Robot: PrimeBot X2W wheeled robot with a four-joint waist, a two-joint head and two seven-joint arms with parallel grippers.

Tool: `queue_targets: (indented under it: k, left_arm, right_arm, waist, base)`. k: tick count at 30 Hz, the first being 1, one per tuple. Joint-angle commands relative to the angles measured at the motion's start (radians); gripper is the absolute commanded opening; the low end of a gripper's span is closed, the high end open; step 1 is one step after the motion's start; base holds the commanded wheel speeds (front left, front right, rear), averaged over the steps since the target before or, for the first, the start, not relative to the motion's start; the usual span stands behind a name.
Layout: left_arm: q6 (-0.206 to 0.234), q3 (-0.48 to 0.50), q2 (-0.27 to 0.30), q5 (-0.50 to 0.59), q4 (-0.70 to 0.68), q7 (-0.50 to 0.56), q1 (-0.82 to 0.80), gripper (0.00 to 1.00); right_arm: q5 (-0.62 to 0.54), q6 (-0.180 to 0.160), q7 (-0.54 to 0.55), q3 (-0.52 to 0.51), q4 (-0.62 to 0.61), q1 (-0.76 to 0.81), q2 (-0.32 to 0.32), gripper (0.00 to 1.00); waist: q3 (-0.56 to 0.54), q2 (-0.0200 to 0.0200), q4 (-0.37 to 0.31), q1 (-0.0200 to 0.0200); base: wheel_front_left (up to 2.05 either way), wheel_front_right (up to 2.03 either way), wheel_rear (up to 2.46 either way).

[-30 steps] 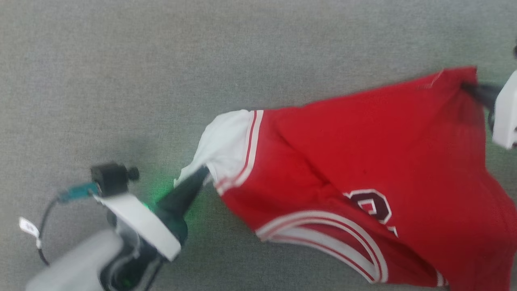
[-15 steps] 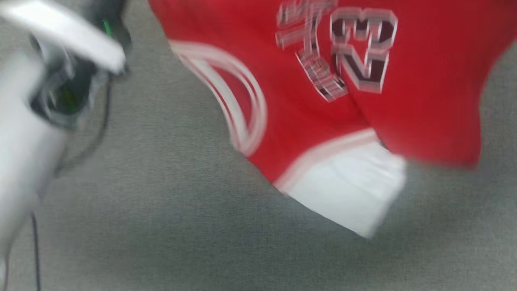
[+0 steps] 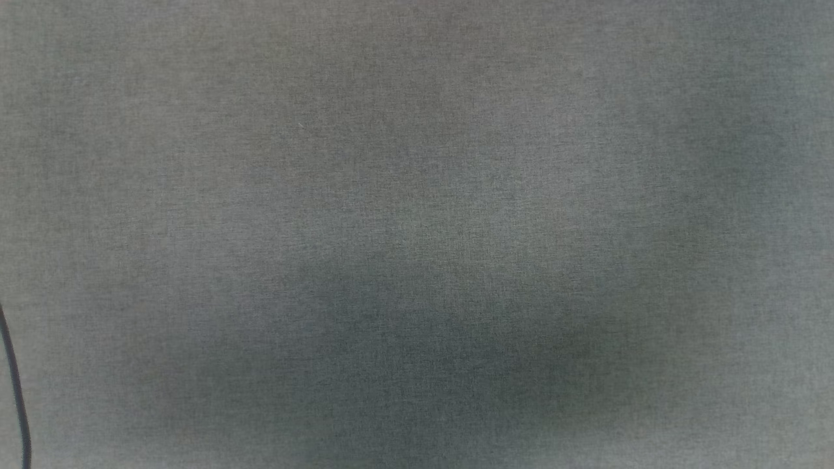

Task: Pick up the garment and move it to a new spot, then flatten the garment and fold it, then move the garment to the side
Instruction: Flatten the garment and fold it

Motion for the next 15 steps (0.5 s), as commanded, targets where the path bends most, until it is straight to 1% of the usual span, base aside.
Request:
queue_targets:
  k: [1, 4, 7, 11, 15]
  left_arm:
    - [0.002, 0.0, 0.017, -0.01, -0.01, 0.001, 0.038, 0.0]
    - [0.002, -0.006, 0.027, -0.06, -0.062, 0.012, 0.156, 0.0]
    - [0.002, -0.015, 0.045, -0.105, -0.144, 0.023, 0.328, 0.0]
    - [0.001, -0.015, 0.057, -0.169, -0.253, 0.011, 0.609, 0.0]
    - [0.001, -0.014, 0.064, -0.195, -0.379, -0.016, 0.87, 0.0]
  right_arm:
    - [0.007, -0.002, 0.004, 0.015, 0.018, 0.023, 0.002, 0.0]
    - [0.034, -0.002, 0.034, 0.074, 0.023, 0.102, 0.01, 0.0]
    - [0.089, -0.002, 0.071, 0.141, -0.01, 0.216, 0.013, 0.0]
    - [0.176, -0.001, 0.121, 0.228, -0.097, 0.423, -0.008, 0.0]
    - [0.269, -0.001, 0.168, 0.262, -0.203, 0.632, -0.043, 0.0]
  waist:
    - [0.002, 0.0, 0.0, -0.0001]
    - [-0.001, 0.0, 0.004, -0.0001]
    - [-0.016, 0.0, 0.009, -0.0001]
    - [-0.044, 0.0, 0.015, -0.0001]
    - [-0.077, 0.0, 0.023, -0.0001]
  base:
    - [0.0, 0.0, 0.0]
    - [0.0, 0.0, 0.0]
    - [0.0, 0.0, 0.0]
    - [0.0, 0.0, 0.0]
    - [0.0, 0.0, 0.0]
